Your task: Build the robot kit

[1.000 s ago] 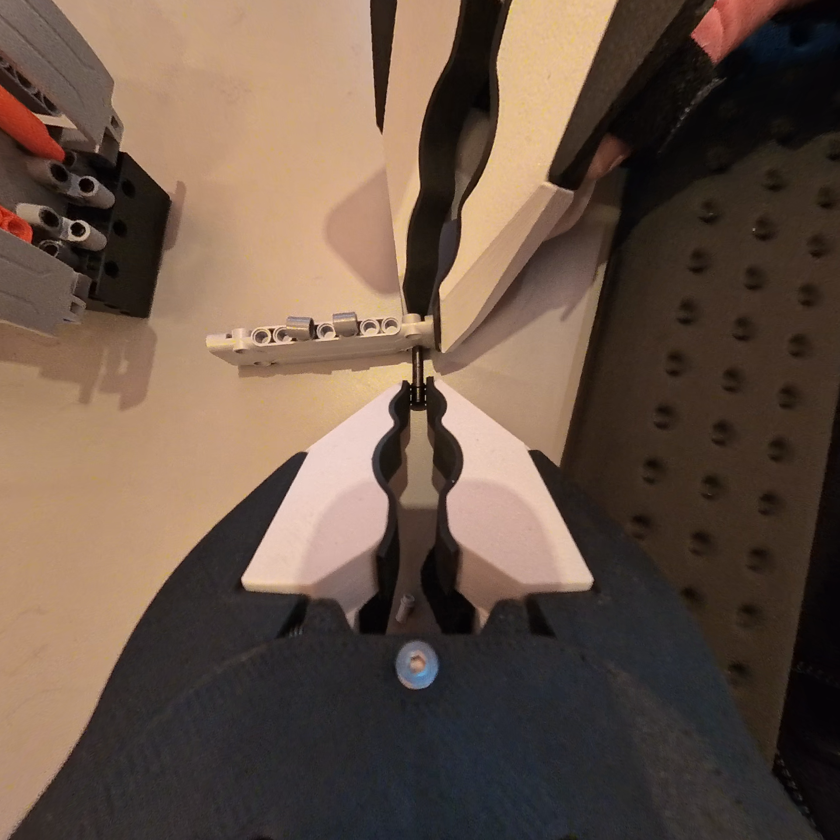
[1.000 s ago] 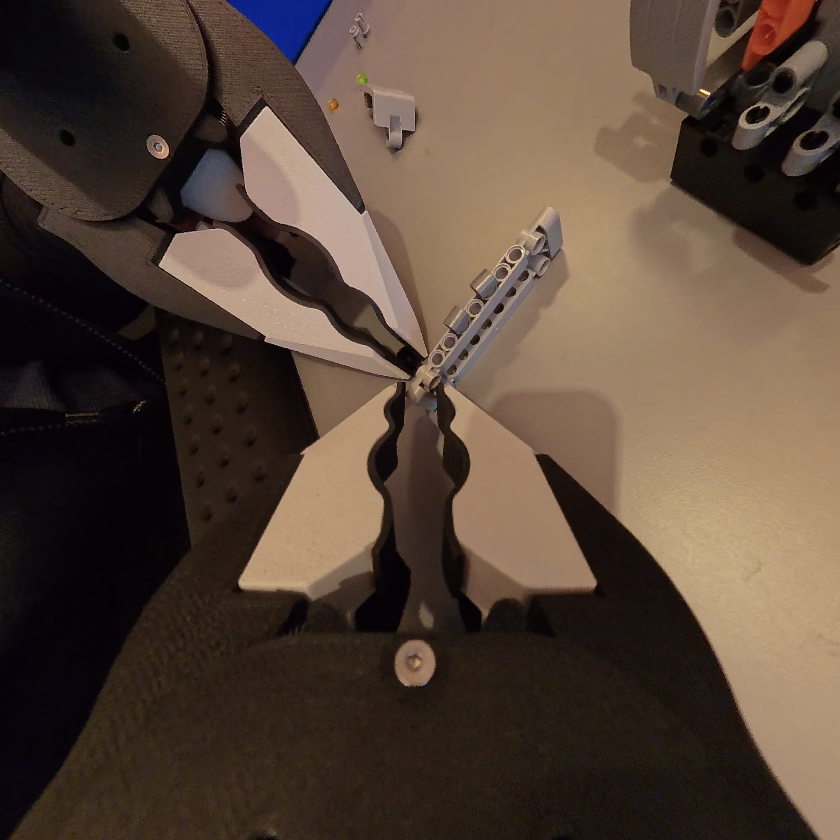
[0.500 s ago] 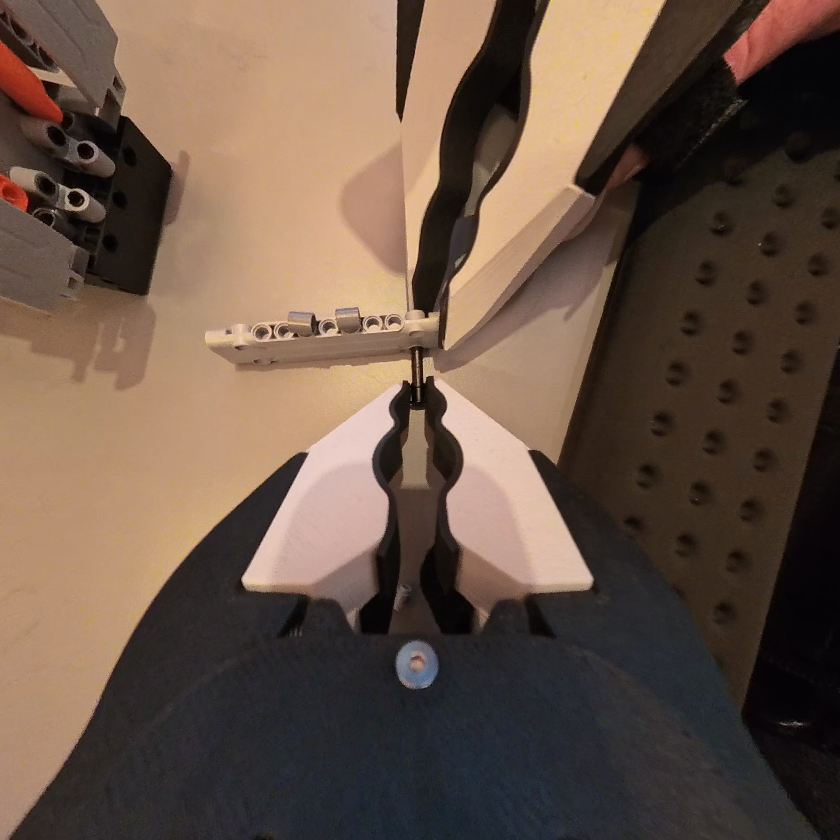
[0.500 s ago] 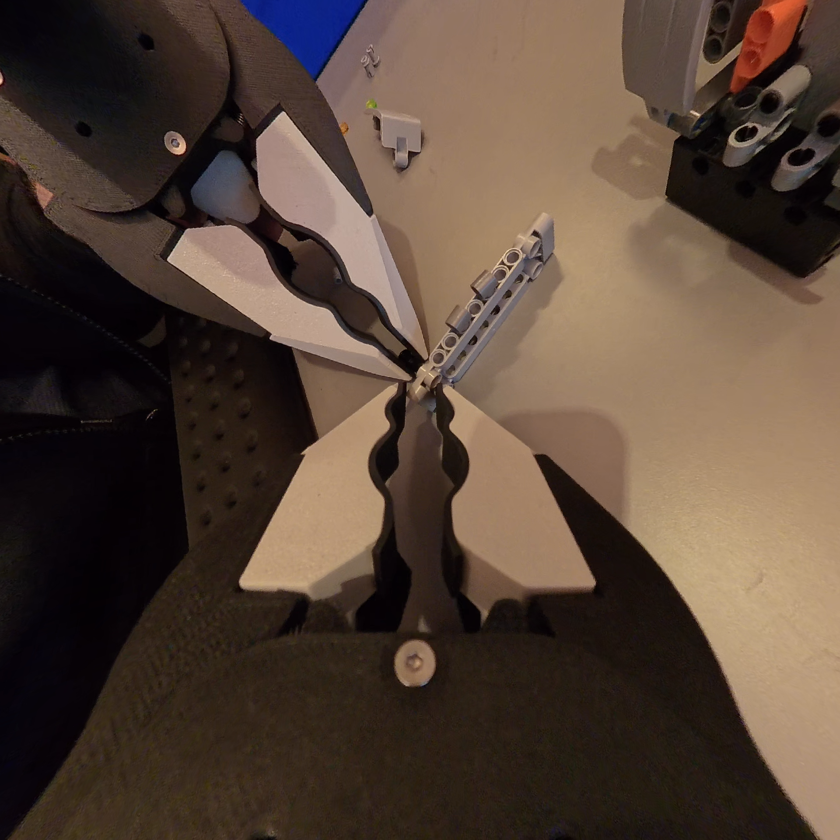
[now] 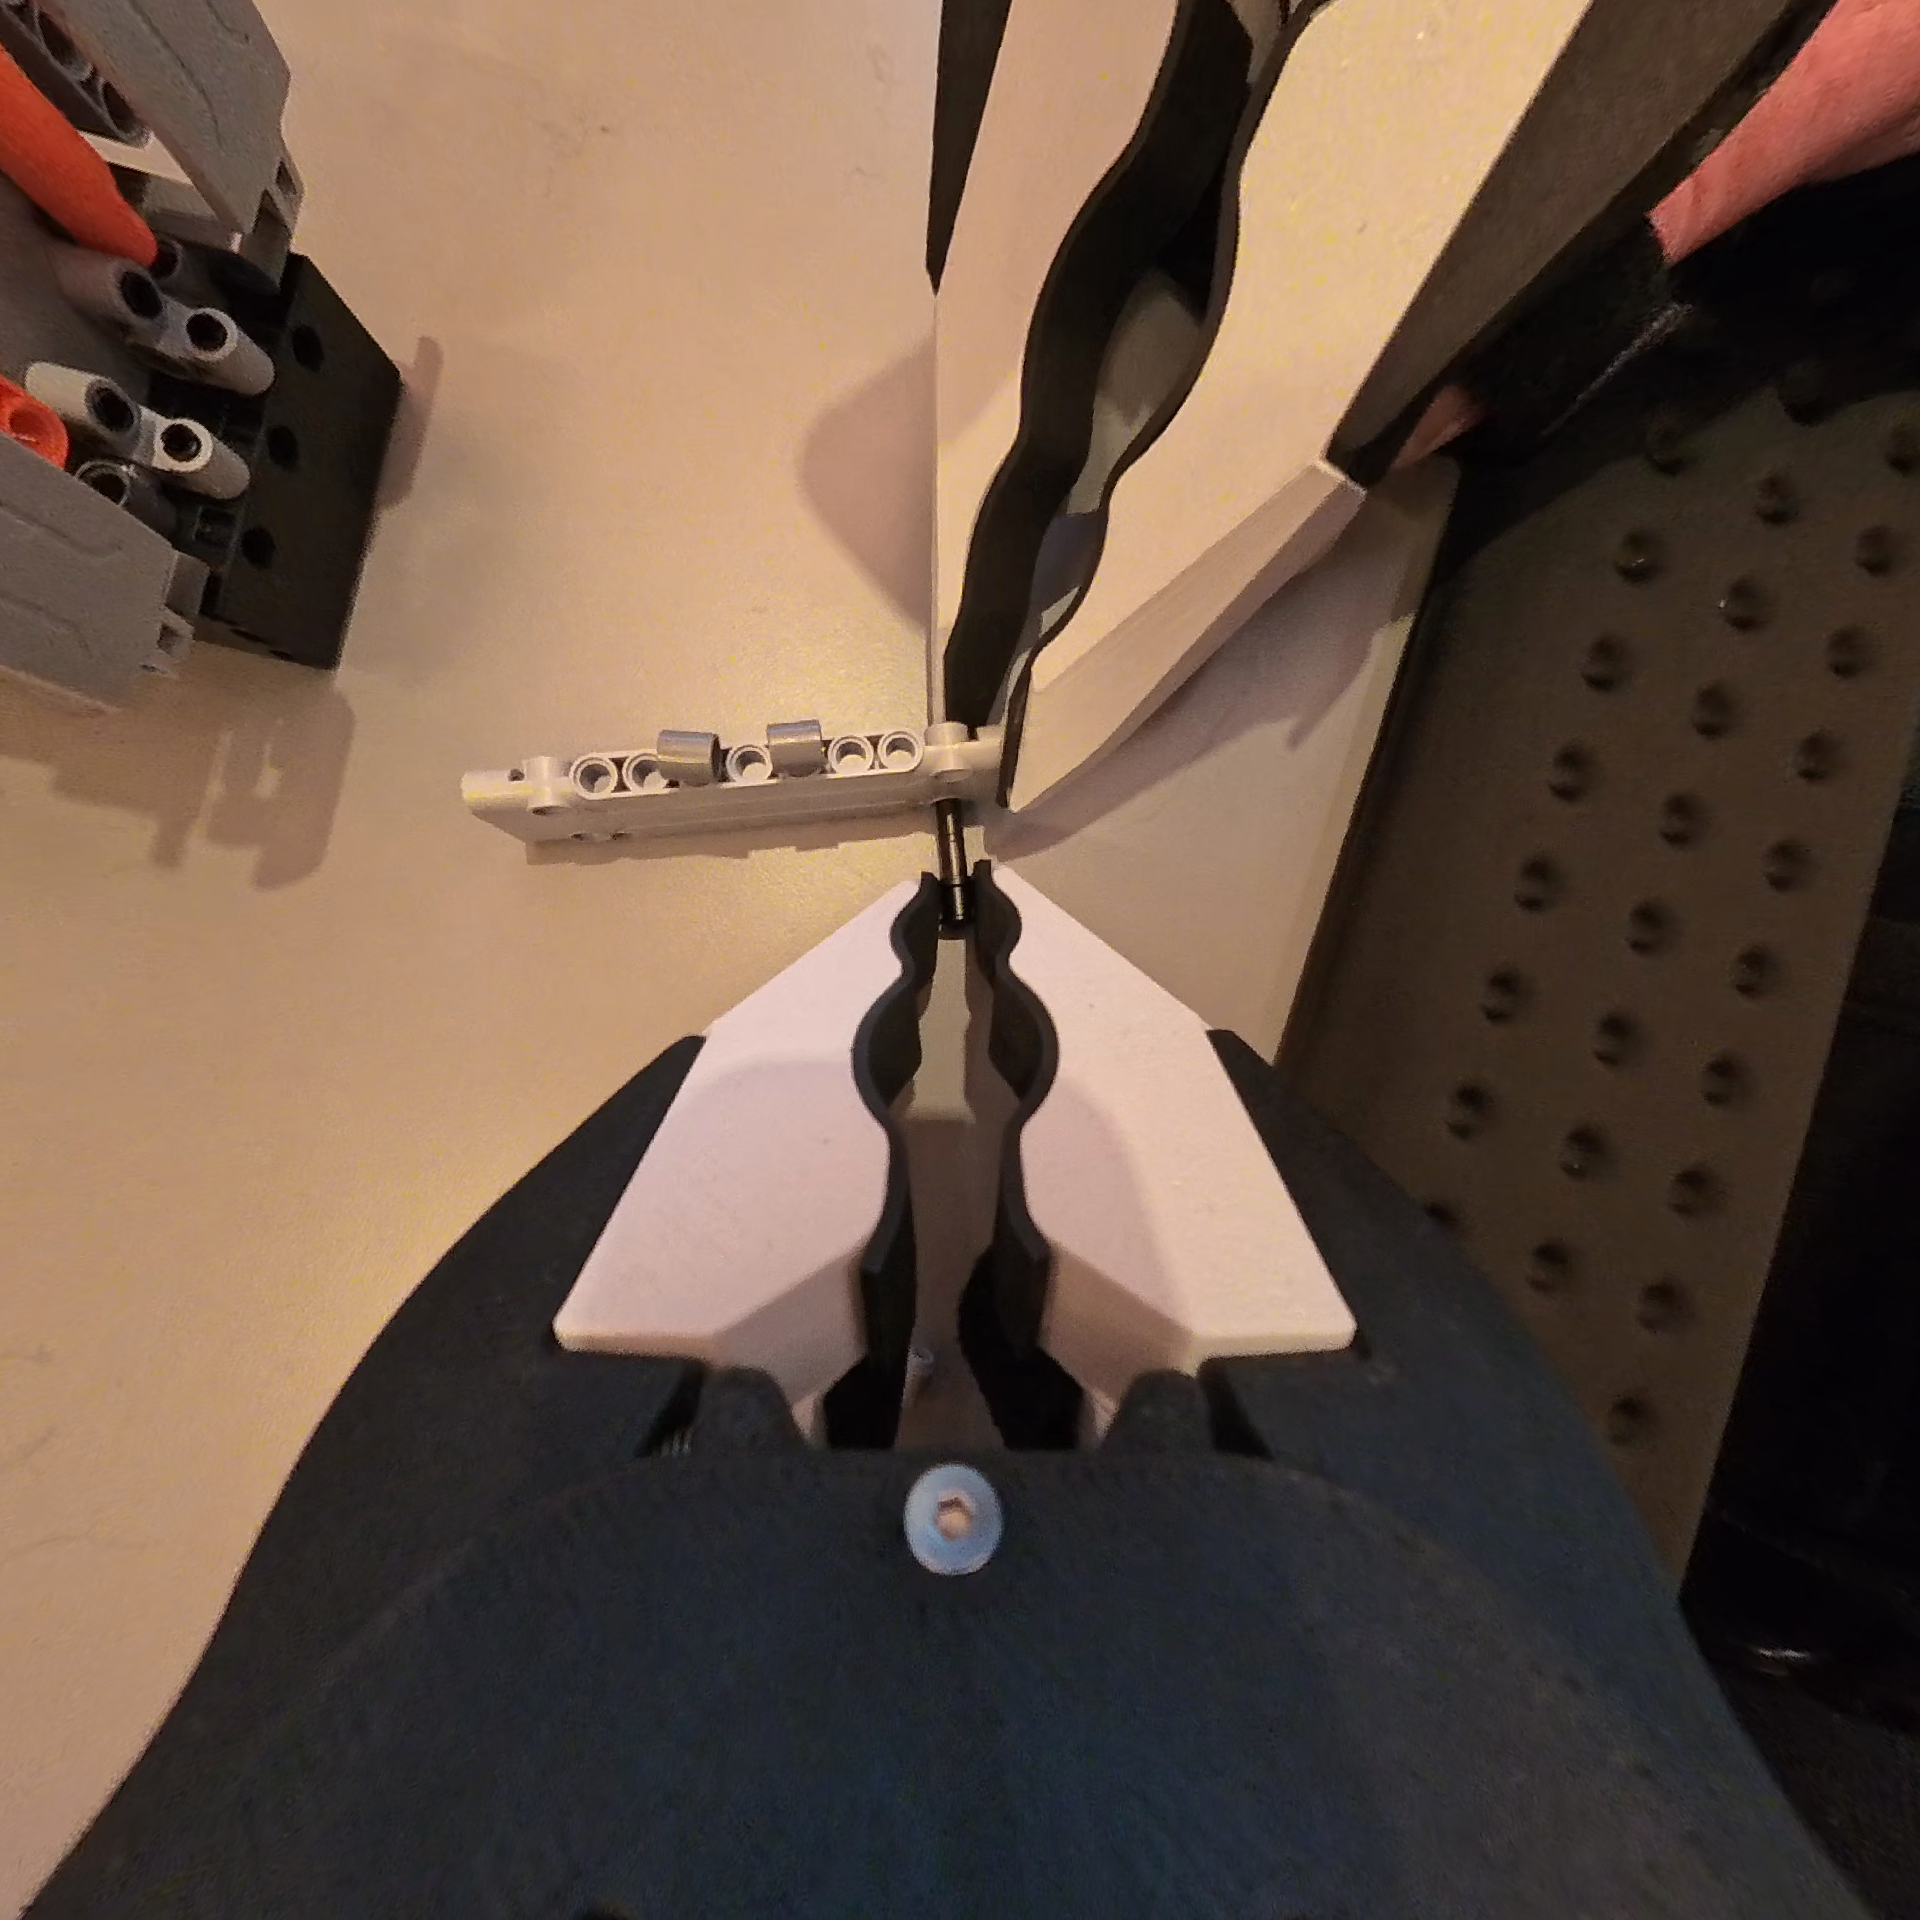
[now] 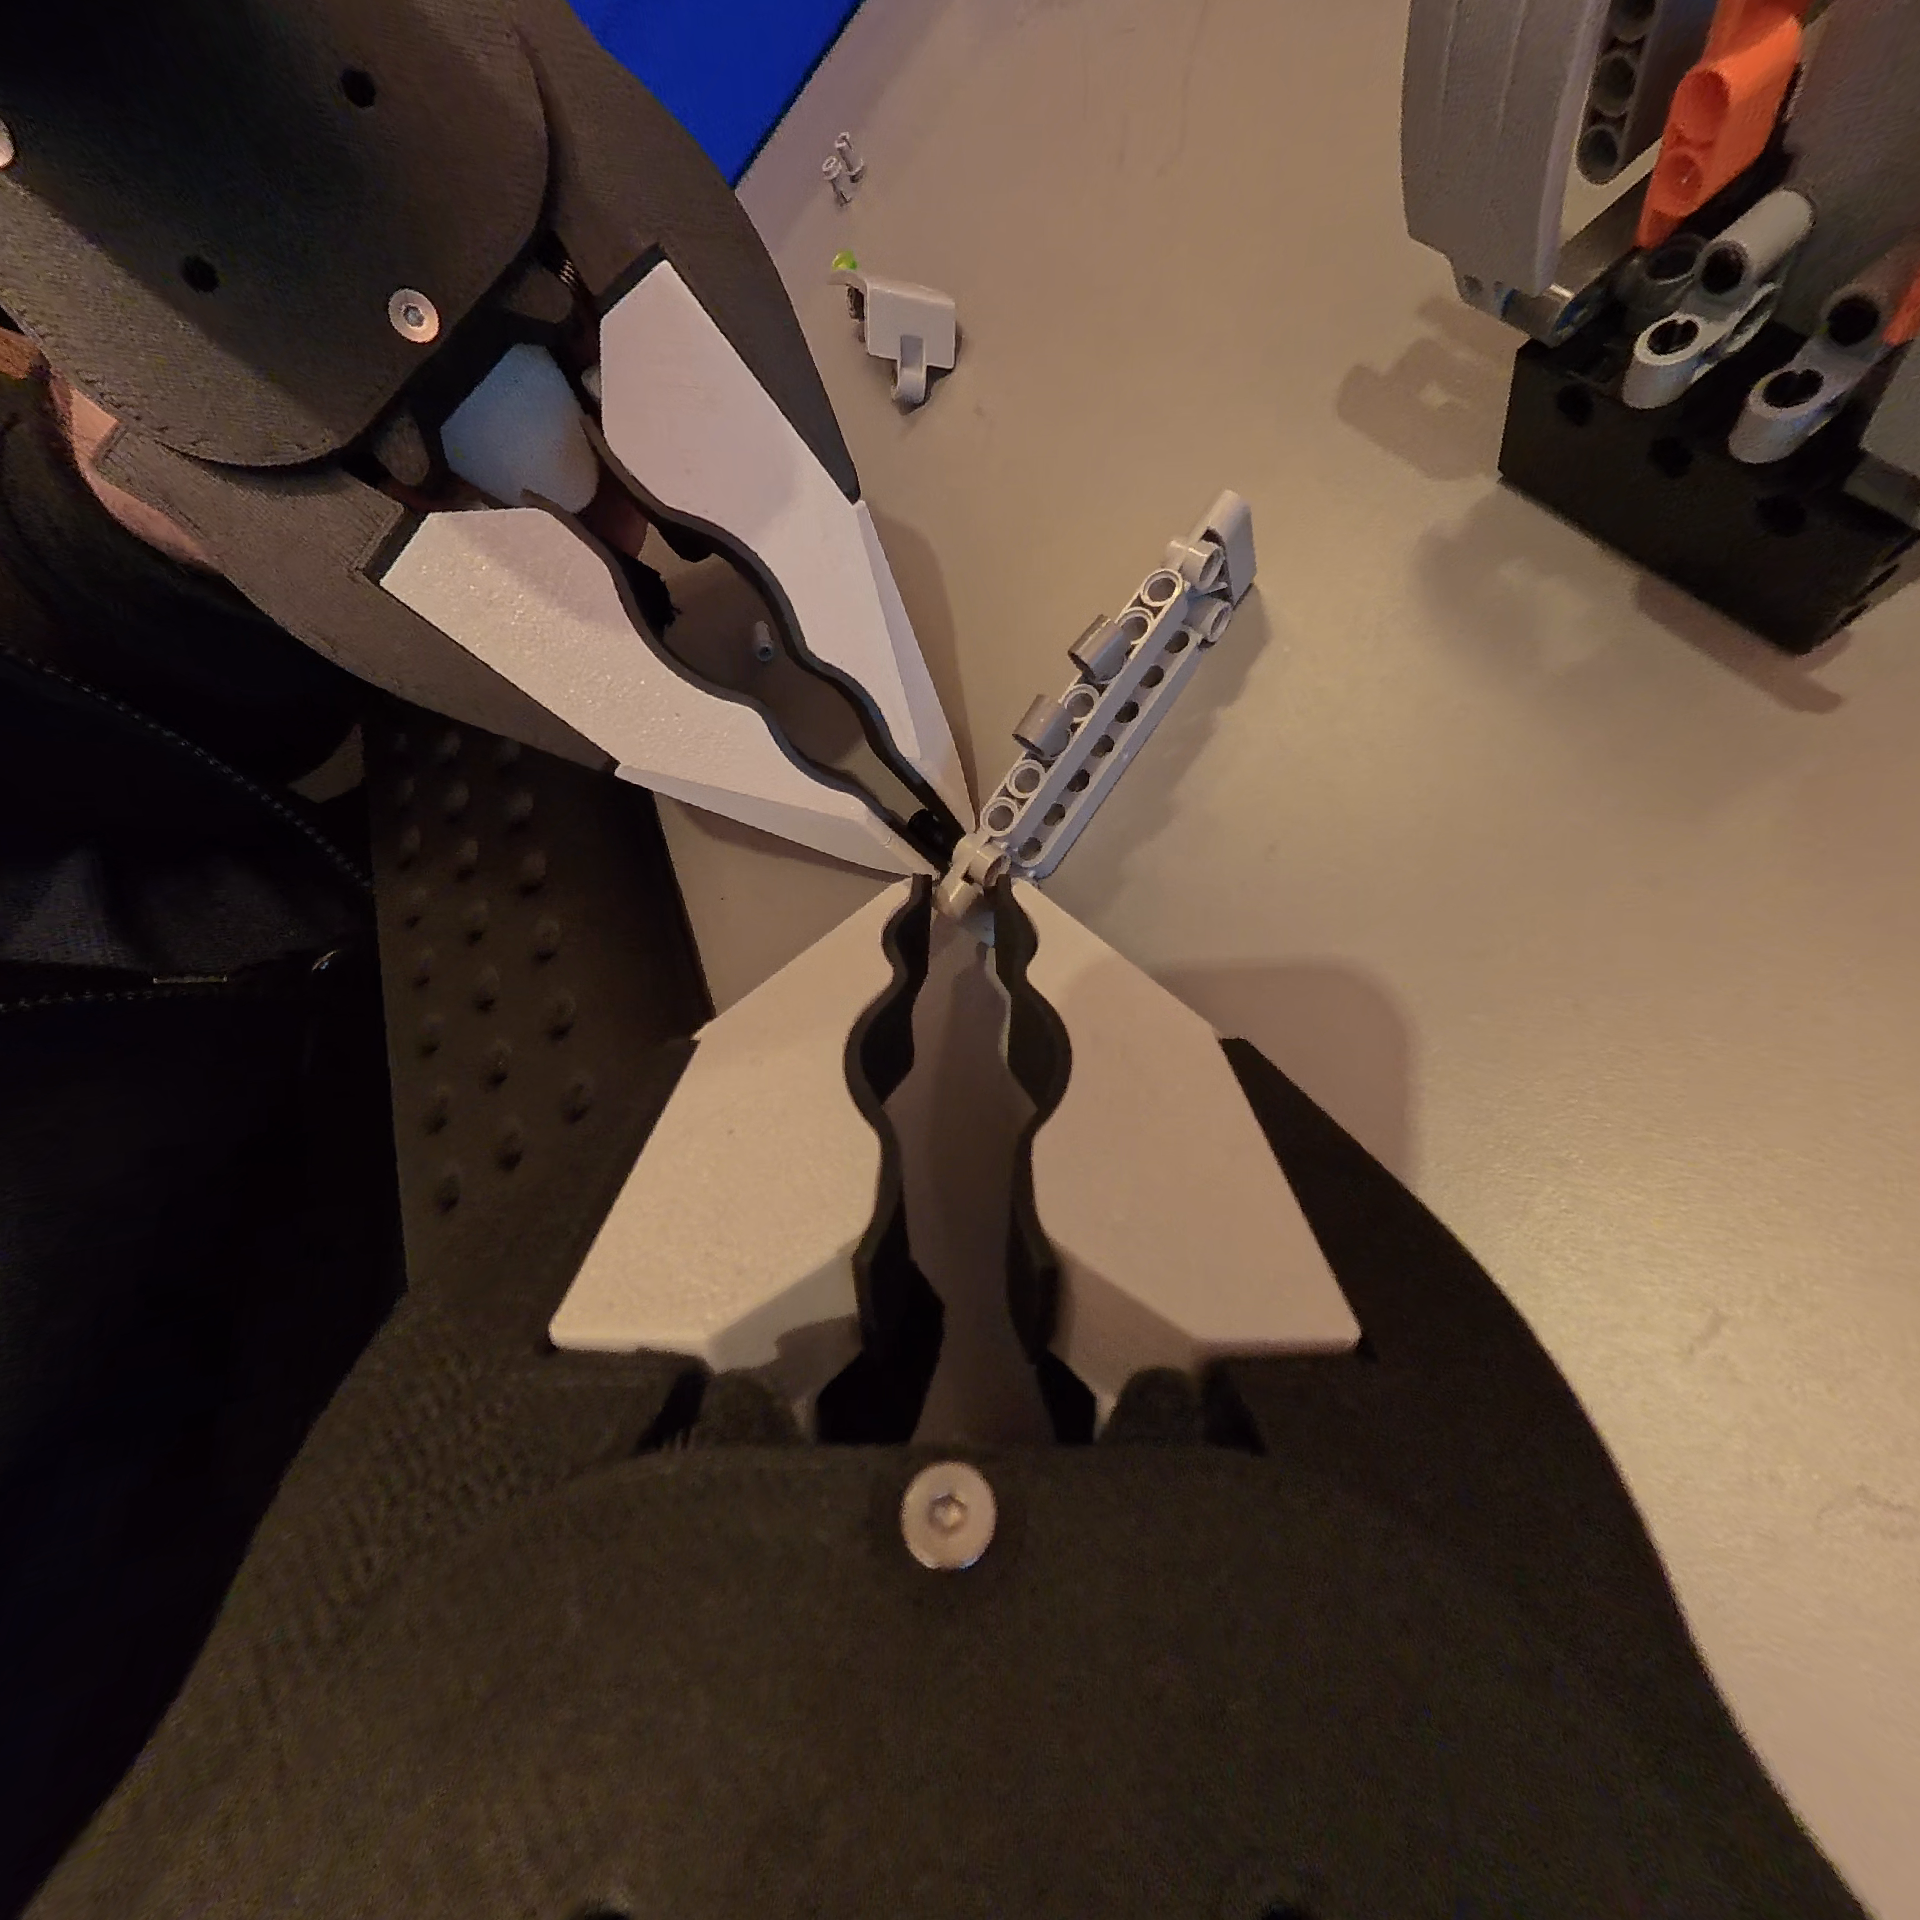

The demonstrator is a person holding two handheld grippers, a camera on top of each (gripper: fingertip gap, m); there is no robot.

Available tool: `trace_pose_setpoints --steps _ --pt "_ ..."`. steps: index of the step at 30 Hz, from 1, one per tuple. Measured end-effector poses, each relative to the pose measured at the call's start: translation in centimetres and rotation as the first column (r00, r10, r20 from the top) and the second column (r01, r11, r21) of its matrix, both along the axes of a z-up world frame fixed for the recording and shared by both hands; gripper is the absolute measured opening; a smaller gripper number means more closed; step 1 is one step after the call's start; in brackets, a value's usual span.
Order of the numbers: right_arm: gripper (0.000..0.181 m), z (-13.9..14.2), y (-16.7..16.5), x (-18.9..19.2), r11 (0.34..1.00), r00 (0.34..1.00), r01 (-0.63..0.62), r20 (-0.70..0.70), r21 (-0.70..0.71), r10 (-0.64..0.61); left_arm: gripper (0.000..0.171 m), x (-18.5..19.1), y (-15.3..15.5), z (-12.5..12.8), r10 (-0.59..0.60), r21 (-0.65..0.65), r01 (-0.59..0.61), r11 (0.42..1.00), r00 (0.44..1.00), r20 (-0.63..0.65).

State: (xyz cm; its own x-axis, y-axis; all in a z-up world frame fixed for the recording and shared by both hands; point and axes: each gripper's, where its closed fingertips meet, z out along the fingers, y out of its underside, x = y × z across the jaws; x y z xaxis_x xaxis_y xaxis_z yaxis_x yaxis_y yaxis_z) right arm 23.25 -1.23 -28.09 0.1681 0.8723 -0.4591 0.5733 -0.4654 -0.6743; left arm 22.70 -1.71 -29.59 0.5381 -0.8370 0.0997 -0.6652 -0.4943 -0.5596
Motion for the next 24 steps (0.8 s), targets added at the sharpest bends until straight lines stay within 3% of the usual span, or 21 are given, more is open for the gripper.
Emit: trace_pose_setpoints --steps 24 --pt "0.009 -0.17 0.69 0.03 0.999 1.0 0.031 -0.002 0.027 -0.031 0.003 0.33 0.61 0.06 0.086 -0.008 -0.086 0.996 0.996 0.035"
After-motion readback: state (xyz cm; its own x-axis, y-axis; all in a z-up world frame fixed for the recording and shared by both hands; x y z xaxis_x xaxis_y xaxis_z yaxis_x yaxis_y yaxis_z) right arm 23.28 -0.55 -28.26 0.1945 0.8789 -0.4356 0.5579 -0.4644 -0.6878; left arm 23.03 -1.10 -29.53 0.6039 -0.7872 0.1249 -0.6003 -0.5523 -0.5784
